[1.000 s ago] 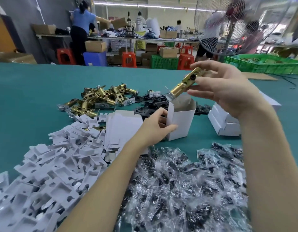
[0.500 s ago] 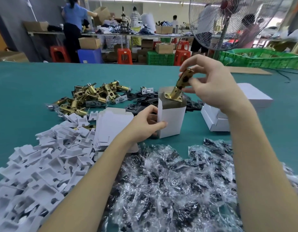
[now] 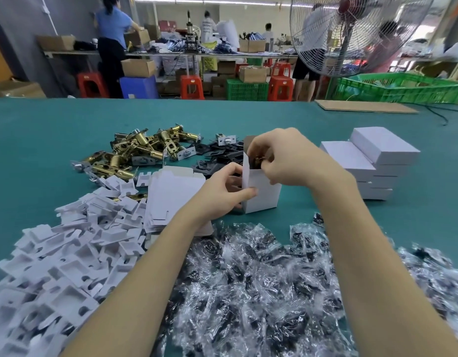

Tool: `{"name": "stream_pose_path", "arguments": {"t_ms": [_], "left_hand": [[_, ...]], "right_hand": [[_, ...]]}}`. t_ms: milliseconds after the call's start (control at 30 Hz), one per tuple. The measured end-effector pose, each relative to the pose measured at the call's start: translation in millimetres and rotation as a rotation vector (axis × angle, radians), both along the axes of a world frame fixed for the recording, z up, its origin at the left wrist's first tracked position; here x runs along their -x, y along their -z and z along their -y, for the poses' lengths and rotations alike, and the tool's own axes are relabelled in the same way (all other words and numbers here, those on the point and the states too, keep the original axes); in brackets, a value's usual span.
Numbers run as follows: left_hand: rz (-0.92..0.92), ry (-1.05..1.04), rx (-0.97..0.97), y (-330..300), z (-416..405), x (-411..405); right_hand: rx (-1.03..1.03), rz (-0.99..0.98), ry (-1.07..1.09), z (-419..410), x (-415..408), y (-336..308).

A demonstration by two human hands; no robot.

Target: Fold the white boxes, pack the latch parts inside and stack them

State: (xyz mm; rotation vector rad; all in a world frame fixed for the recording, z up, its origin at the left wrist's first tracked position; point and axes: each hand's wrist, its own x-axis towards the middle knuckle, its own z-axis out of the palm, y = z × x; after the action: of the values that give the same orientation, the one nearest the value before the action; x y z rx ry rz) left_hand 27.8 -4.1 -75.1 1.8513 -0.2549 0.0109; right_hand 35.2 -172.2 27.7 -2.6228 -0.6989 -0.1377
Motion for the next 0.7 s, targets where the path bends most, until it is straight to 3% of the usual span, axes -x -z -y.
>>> {"name": "stream_pose_path", "arguments": {"t_ms": [100,300,700], "left_hand": [[-0.003,0.004,0.006,-0.1,0.3,0.4],[0.004,0.004,0.003,0.4,-0.2,-0.2],[-0.012,-0.015,-0.007,3.8,-2.1,-3.3]], "right_hand": [[0.039,-0.106,-0.027,1.4,0.1,3.6],[0.060,-0.130,-0.048,1.0,-2.0,4.6],[-0.284,0.077,-0.046,14.3,16.8,-28.8]]}}
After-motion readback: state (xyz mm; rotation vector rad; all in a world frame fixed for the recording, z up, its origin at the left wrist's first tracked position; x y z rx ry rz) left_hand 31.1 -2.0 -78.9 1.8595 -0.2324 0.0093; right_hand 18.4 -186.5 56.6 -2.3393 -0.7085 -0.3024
